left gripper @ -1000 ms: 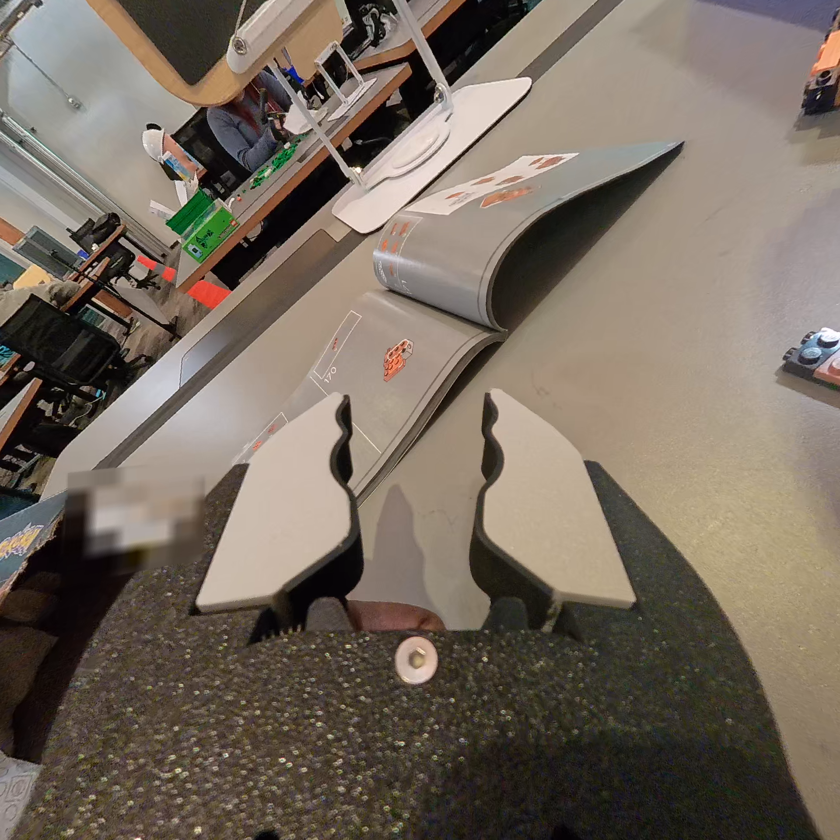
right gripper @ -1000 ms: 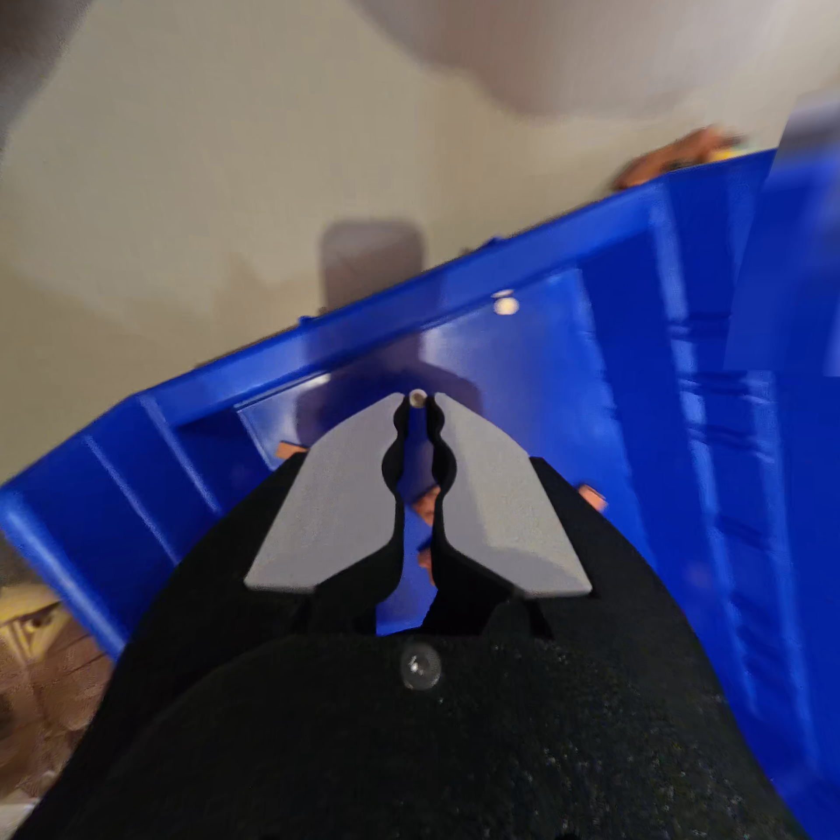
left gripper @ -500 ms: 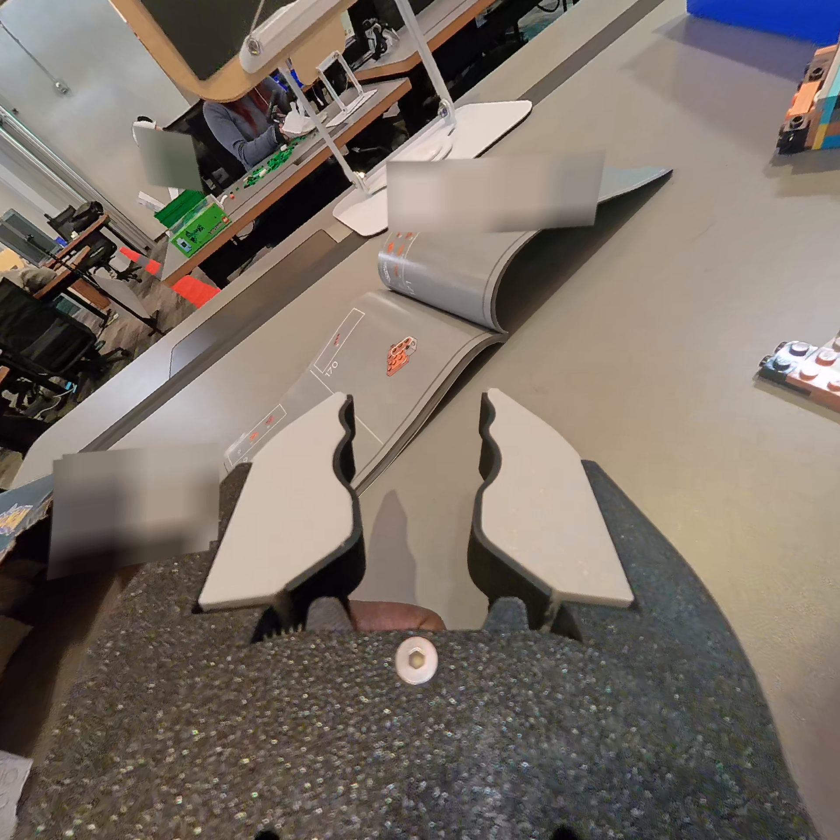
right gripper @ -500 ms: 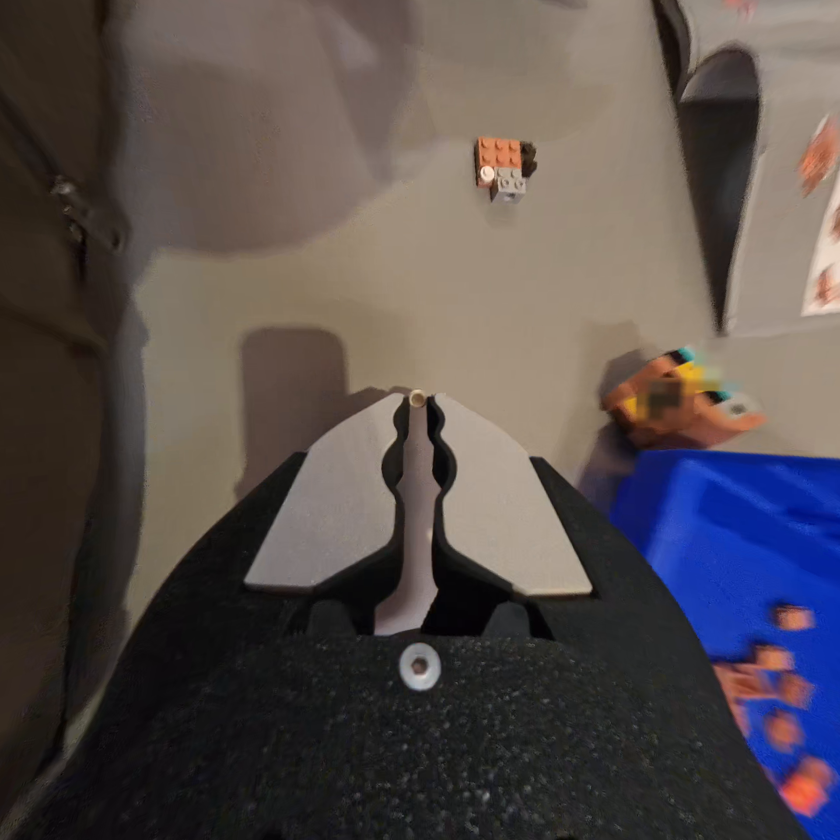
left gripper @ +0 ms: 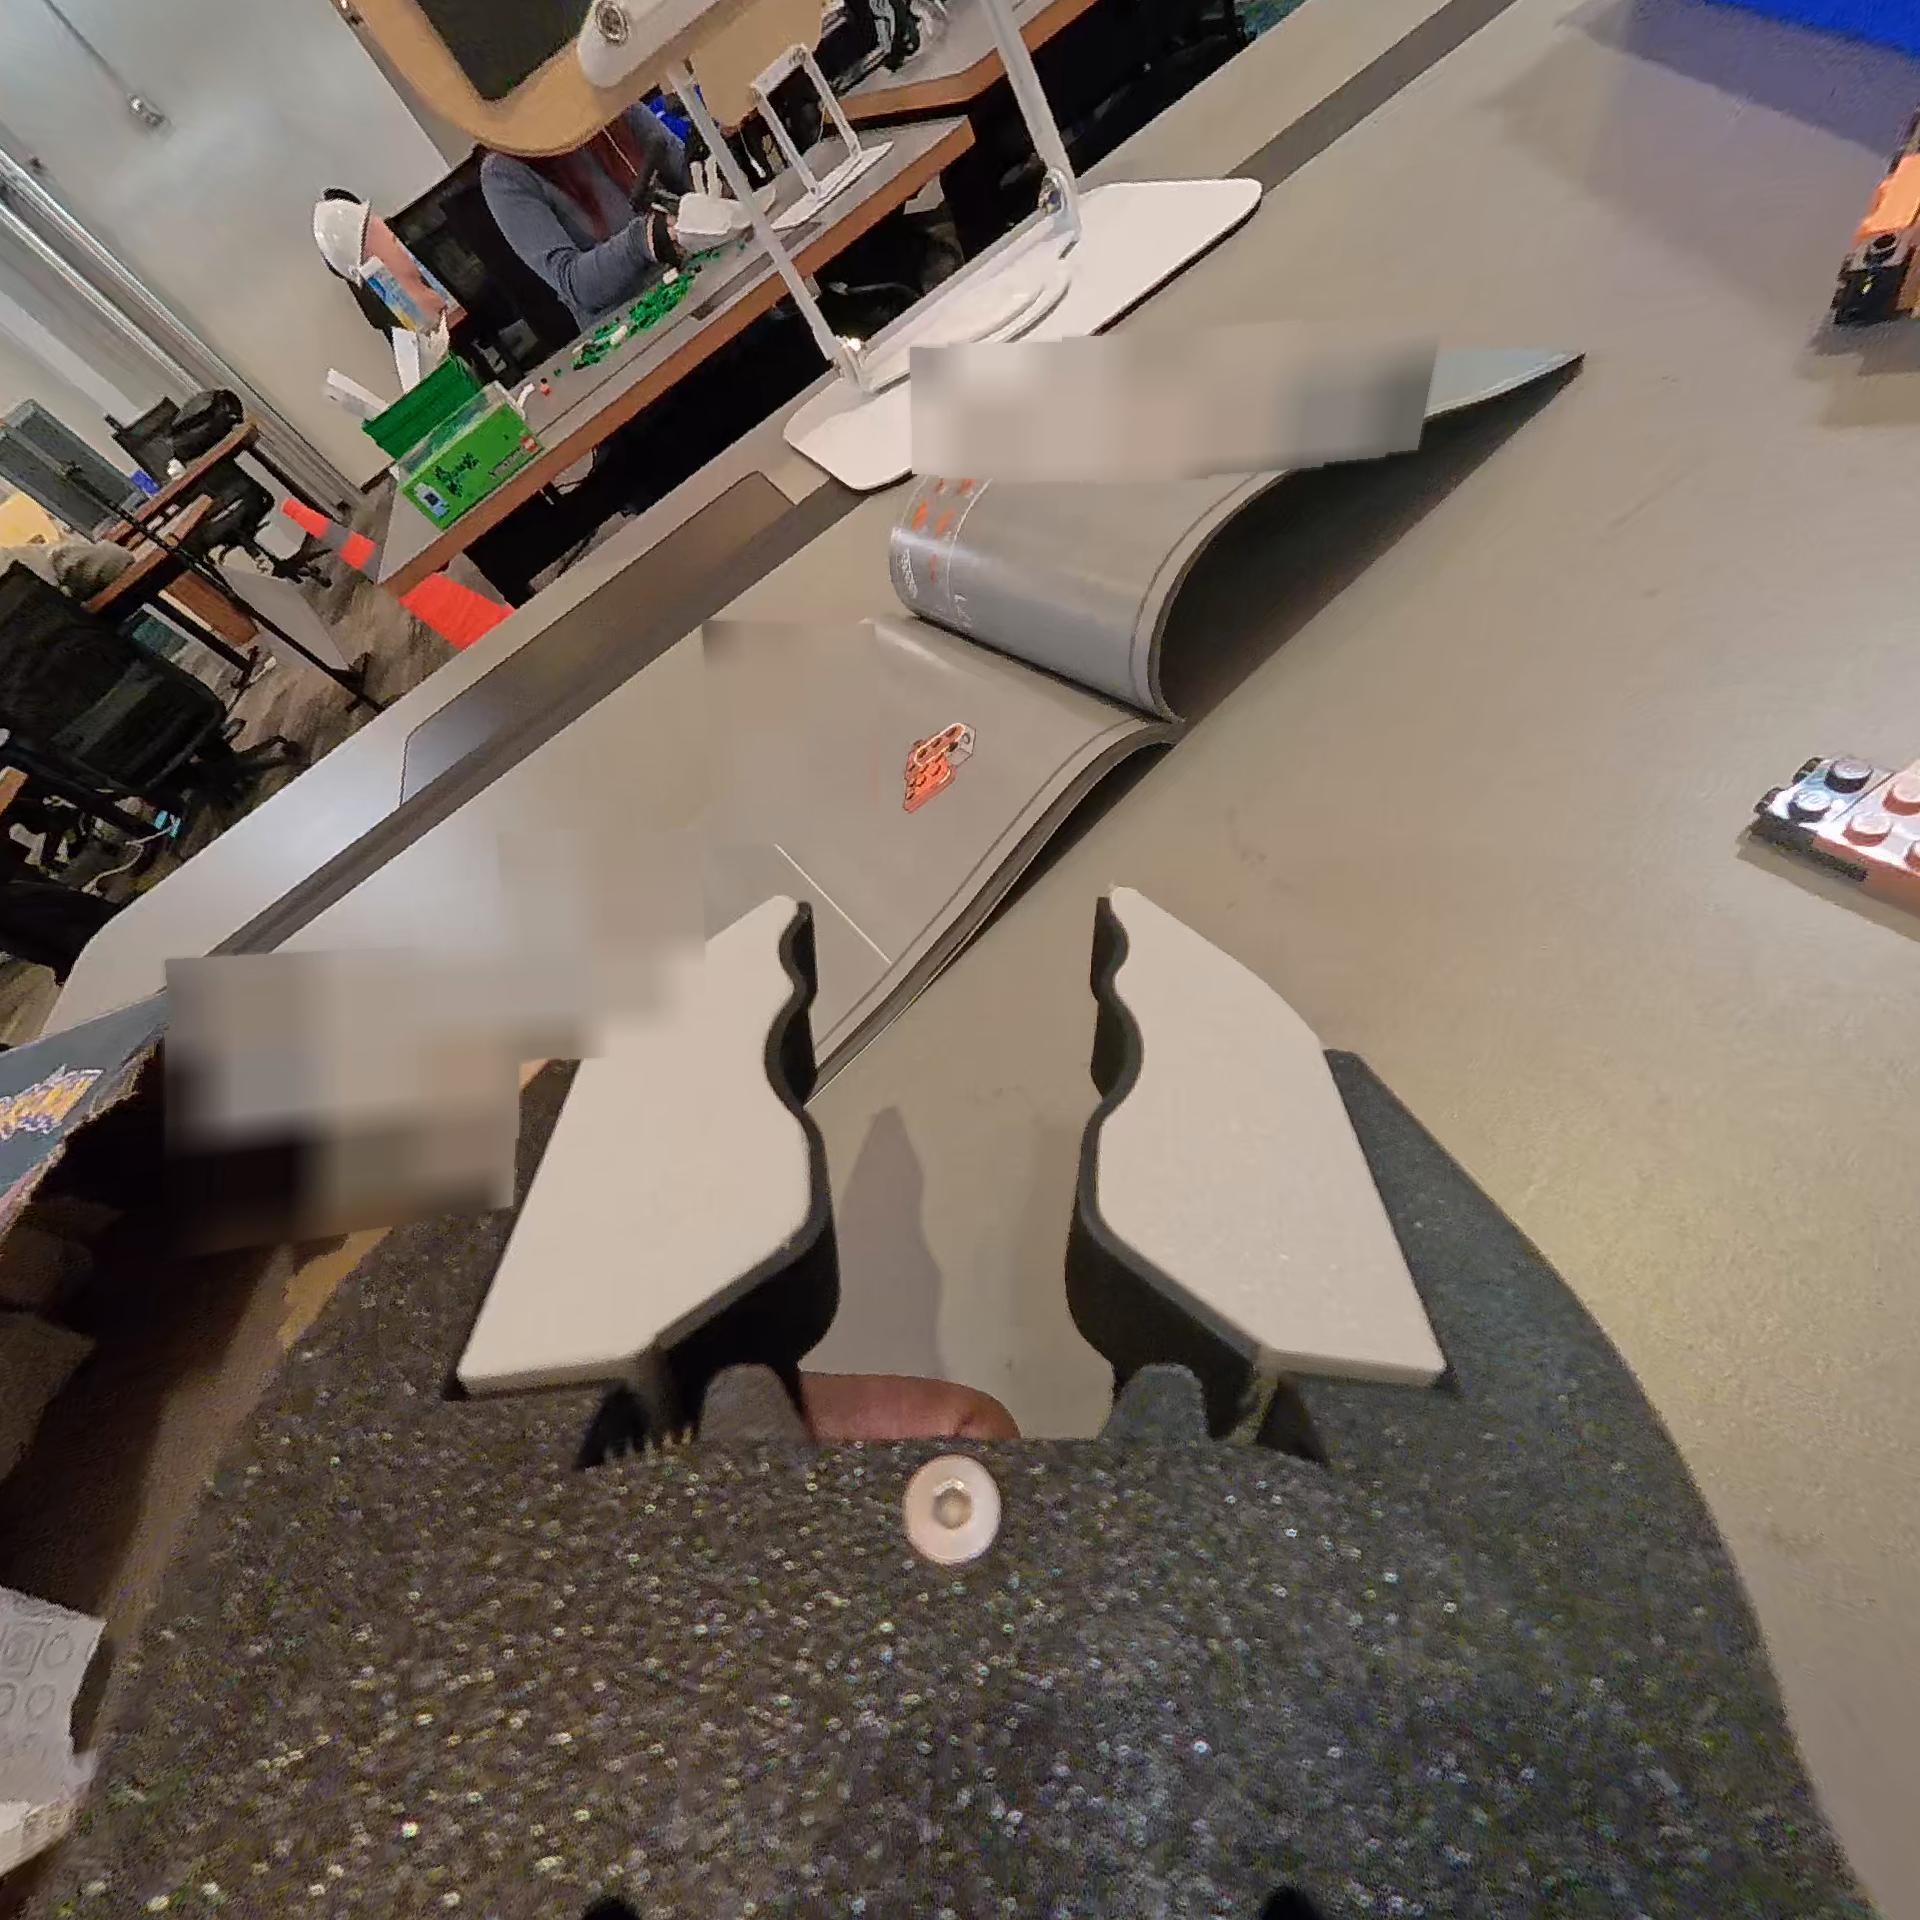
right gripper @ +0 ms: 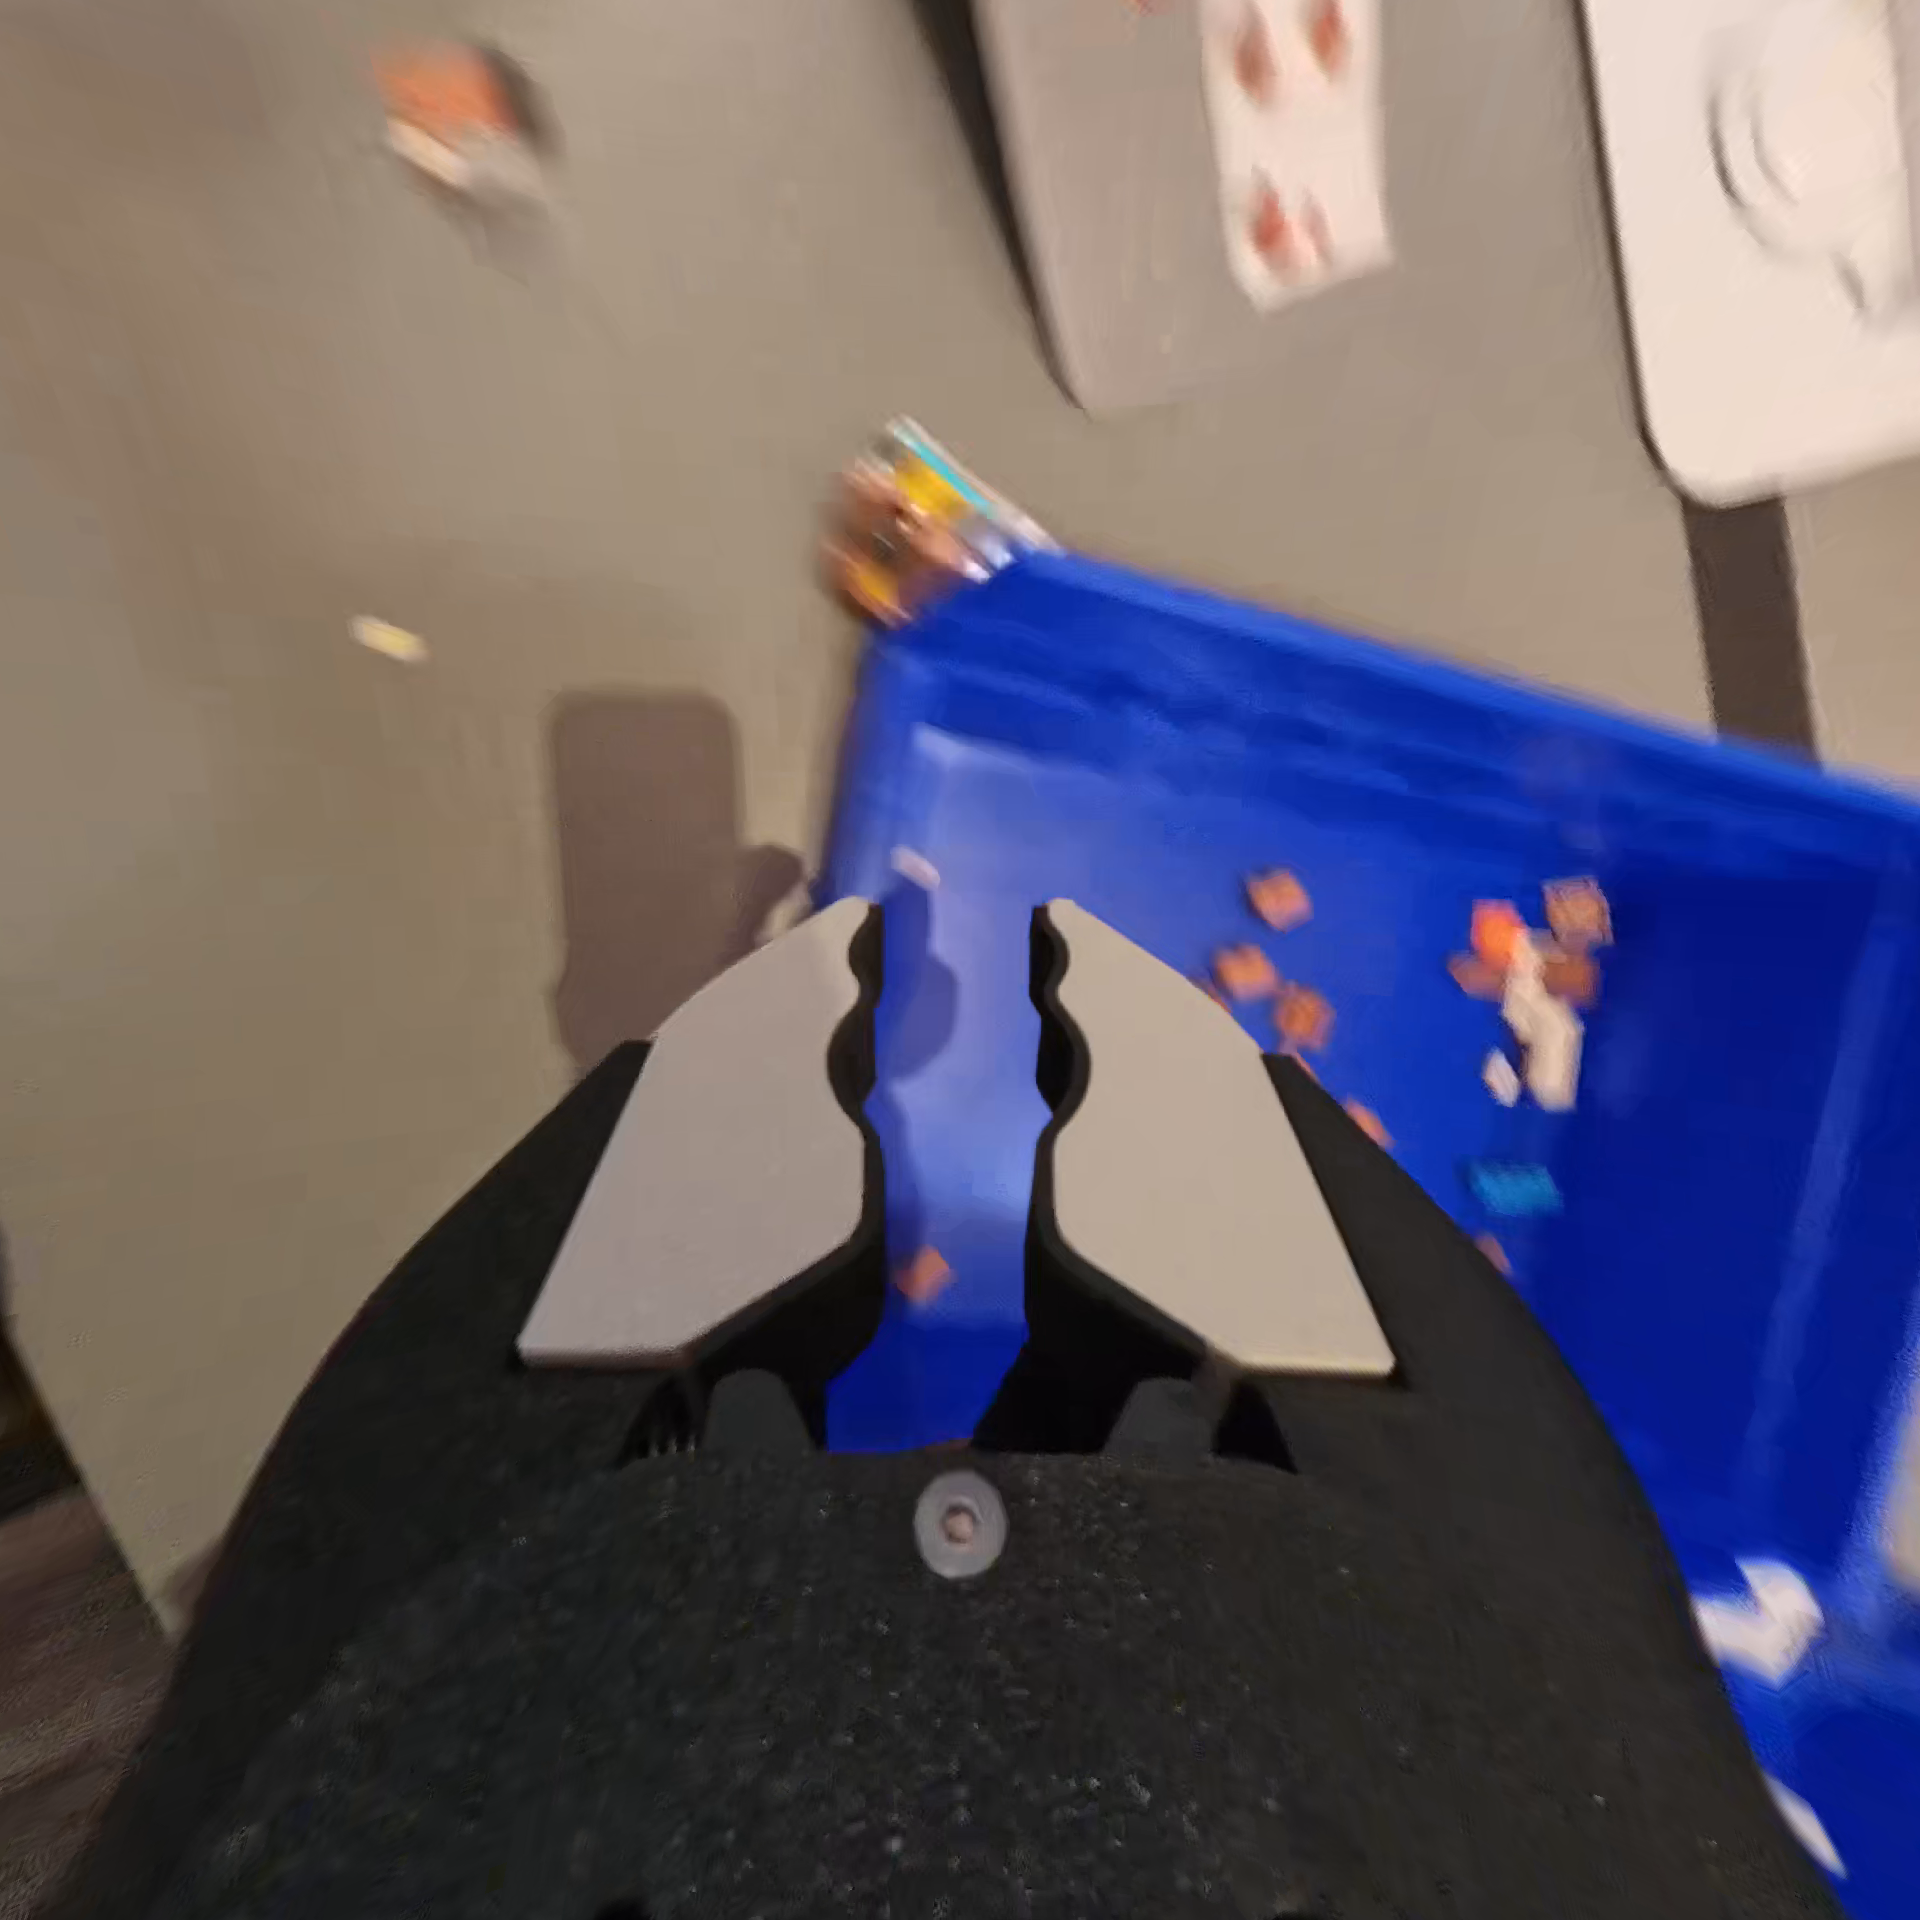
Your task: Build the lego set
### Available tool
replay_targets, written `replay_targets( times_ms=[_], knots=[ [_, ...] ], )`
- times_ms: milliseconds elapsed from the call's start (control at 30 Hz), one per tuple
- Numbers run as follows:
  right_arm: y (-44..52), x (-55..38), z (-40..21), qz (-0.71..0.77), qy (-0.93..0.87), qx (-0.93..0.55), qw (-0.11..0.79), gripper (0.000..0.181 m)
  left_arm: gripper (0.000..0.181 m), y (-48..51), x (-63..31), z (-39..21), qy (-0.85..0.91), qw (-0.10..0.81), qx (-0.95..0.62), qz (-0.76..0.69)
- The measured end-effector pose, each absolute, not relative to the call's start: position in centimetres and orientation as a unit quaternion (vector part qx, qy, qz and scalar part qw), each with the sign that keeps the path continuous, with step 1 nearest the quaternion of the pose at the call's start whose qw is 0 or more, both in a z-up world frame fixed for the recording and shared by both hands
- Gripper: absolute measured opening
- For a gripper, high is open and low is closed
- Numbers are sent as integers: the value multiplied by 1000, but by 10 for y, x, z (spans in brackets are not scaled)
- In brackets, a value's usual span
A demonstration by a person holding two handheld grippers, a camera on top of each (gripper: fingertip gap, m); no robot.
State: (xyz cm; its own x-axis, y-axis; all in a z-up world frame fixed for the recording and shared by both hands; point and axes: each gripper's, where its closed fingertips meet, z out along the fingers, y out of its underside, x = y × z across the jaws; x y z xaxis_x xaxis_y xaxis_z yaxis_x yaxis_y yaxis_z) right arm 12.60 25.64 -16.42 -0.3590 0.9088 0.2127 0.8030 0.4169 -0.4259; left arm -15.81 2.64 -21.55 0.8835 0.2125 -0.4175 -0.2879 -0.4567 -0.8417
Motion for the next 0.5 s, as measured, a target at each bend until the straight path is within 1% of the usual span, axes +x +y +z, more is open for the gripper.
replay_targets(
  times_ms=[33, 100, 233, 333, 500],
  knots=[
    [292, 132, -169, 80, -801, -560, 195, 27, 51, 26, -159, -216, 21, 520, -820, 239],
    [349, 146, -188, 6, -774, -619, 133, 28, 51, 25, -159, -216, 17, 518, -821, 238],
    [391, 158, -227, -38, -738, -674, 4, 31, 51, 25, -159, -216, 17, 517, -822, 239],
    [402, 159, -243, -66, -731, -679, -24, 31, 51, 24, -159, -216, 16, 517, -821, 240],
    [413, 158, -254, -75, -716, -693, -27, 33, 51, 23, -160, -217, 12, 515, -824, 236]
  ],
)
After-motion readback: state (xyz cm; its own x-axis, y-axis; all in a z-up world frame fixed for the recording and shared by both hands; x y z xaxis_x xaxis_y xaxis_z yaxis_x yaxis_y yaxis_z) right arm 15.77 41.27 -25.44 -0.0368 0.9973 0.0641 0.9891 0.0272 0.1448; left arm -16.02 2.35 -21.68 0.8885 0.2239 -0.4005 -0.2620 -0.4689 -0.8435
